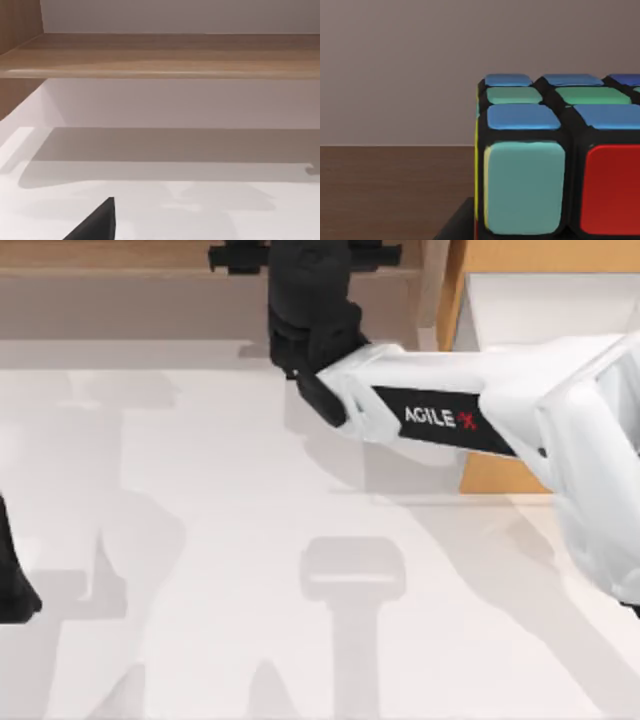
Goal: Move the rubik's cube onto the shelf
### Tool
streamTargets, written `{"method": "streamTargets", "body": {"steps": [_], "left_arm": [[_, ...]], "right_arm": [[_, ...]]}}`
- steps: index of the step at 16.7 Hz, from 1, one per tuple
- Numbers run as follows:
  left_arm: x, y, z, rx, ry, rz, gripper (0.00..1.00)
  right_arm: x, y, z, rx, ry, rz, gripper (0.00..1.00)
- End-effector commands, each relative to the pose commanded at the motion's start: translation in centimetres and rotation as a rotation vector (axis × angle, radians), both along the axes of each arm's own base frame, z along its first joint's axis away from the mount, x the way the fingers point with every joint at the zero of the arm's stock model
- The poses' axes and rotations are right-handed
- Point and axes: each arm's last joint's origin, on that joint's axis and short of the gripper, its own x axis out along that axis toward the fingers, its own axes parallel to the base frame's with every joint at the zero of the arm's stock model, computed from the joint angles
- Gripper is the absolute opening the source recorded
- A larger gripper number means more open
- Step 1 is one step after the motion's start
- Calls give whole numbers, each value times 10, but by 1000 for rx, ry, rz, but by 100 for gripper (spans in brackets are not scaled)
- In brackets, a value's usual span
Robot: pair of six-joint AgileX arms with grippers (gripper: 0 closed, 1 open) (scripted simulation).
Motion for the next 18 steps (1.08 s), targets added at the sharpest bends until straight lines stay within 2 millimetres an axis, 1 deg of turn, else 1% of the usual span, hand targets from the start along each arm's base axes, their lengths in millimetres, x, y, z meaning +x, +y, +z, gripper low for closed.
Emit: {"method": "streamTargets", "body": {"steps": [12,13,18], "left_arm": [[0,0,0,0,0,0,100],[0,0,0,0,0,0,100],[0,0,0,0,0,0,100]], "right_arm": [[0,0,0,0,0,0,98],[0,0,0,0,0,0,100],[0,0,0,0,0,0,100]]}}
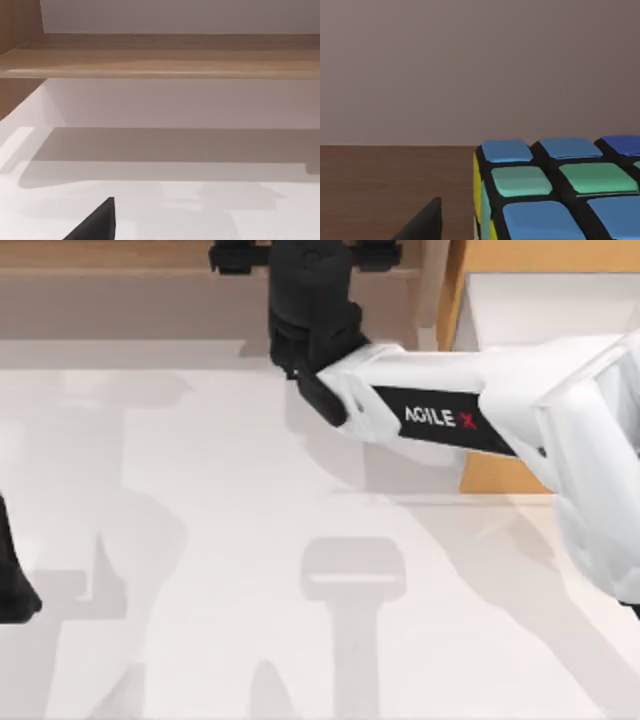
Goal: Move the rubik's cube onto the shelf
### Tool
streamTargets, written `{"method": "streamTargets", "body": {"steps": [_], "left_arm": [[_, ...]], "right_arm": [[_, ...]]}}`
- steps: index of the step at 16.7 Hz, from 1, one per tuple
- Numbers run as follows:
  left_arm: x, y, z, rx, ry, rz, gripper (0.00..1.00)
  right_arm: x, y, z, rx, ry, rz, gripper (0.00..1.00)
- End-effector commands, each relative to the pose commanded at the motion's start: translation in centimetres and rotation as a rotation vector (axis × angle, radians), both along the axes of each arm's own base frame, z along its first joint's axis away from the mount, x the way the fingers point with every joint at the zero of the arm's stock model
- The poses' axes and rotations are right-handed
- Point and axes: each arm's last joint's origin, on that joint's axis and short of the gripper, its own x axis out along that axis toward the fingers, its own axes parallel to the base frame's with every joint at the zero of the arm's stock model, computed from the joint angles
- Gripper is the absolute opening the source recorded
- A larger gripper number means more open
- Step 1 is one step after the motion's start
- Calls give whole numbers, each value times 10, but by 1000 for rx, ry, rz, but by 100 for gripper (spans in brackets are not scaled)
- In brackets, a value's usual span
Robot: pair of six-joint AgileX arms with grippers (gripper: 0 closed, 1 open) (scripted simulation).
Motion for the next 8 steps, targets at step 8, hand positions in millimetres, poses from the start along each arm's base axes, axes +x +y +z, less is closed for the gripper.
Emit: {"method": "streamTargets", "body": {"steps": [8], "left_arm": [[0,0,0,0,0,0,100]], "right_arm": [[-20,6,-2,-58,-32,62,100]]}}
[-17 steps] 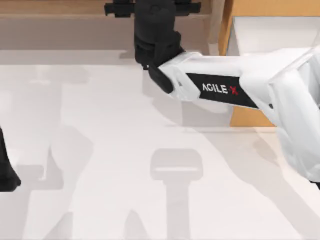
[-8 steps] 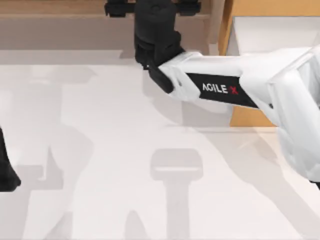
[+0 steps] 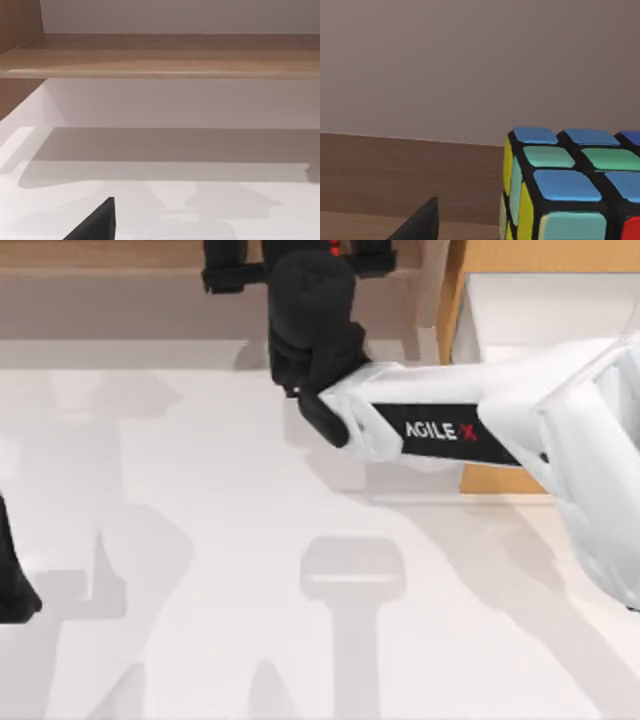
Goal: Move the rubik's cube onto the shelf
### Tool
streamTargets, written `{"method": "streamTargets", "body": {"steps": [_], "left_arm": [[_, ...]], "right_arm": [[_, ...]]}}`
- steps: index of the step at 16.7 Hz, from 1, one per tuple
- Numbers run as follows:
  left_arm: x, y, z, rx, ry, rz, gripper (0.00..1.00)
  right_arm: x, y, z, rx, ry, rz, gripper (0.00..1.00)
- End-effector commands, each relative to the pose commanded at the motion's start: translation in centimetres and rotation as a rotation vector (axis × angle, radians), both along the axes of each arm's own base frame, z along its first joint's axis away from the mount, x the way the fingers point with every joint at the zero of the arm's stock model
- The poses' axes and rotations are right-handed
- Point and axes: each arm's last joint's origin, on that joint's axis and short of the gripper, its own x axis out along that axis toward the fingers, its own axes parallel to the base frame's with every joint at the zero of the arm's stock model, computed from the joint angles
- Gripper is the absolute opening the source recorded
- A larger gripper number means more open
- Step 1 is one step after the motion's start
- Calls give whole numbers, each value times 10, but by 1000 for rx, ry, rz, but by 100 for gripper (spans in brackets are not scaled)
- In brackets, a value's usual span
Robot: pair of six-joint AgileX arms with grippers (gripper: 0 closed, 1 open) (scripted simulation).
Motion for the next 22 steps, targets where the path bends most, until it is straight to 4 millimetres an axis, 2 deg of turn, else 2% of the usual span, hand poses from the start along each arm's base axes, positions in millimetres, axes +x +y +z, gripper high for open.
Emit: {"method": "streamTargets", "body": {"steps": [4,7,9,12,16,19,22], "left_arm": [[0,0,0,0,0,0,100],[0,0,0,0,0,0,100],[0,0,0,0,0,0,100],[0,0,0,0,0,0,100],[0,0,0,0,0,0,100],[0,0,0,0,0,0,100],[0,0,0,0,0,0,100]], "right_arm": [[-42,-7,-15,-175,-62,94,100],[-79,-35,-34,-380,-107,134,100],[-105,-66,-49,-547,-125,144,100],[-145,-121,-68,-820,-127,137,100],[-188,-195,-80,-1169,-91,79,100],[-203,-242,-81,-1374,-22,-19,100],[-206,-273,-78,-1489,49,-124,100]]}}
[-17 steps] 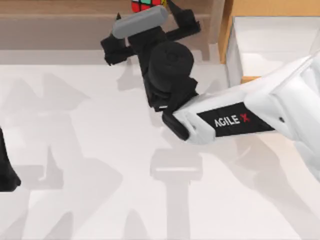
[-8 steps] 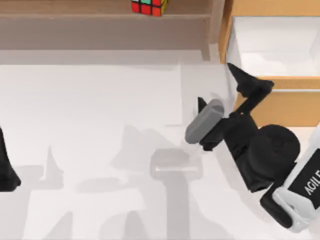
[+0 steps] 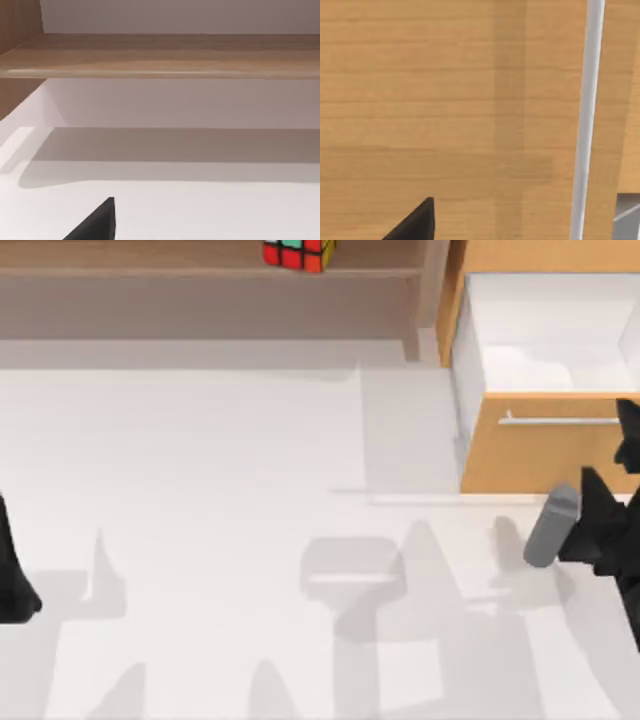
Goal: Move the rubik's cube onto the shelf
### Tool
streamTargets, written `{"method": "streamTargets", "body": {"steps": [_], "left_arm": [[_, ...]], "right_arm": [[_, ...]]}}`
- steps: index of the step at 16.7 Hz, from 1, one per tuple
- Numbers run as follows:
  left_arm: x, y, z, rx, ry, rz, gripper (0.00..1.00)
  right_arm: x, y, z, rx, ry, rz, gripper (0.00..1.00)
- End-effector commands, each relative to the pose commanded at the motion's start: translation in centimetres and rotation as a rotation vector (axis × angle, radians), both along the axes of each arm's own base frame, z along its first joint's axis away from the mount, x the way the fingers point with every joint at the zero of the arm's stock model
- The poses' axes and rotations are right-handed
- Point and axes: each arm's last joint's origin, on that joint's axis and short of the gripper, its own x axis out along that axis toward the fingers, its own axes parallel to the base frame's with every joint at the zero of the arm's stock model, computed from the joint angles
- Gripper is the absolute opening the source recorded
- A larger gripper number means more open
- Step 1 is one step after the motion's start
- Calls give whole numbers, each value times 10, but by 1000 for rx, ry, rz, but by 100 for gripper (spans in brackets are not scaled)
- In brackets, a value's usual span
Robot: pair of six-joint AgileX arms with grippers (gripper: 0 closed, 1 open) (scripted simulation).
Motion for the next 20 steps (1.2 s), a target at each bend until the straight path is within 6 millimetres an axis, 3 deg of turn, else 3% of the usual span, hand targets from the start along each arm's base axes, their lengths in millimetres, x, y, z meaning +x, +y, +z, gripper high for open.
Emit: {"method": "streamTargets", "body": {"steps": [7,13,18,20], "left_arm": [[0,0,0,0,0,0,100],[0,0,0,0,0,0,100],[0,0,0,0,0,0,100],[0,0,0,0,0,0,100]], "right_arm": [[2,-6,-1,-25,2,-27,100],[23,-7,1,-24,-6,-31,100],[26,-7,1,-24,-6,-31,100],[26,-7,1,-24,-6,-31,85]]}}
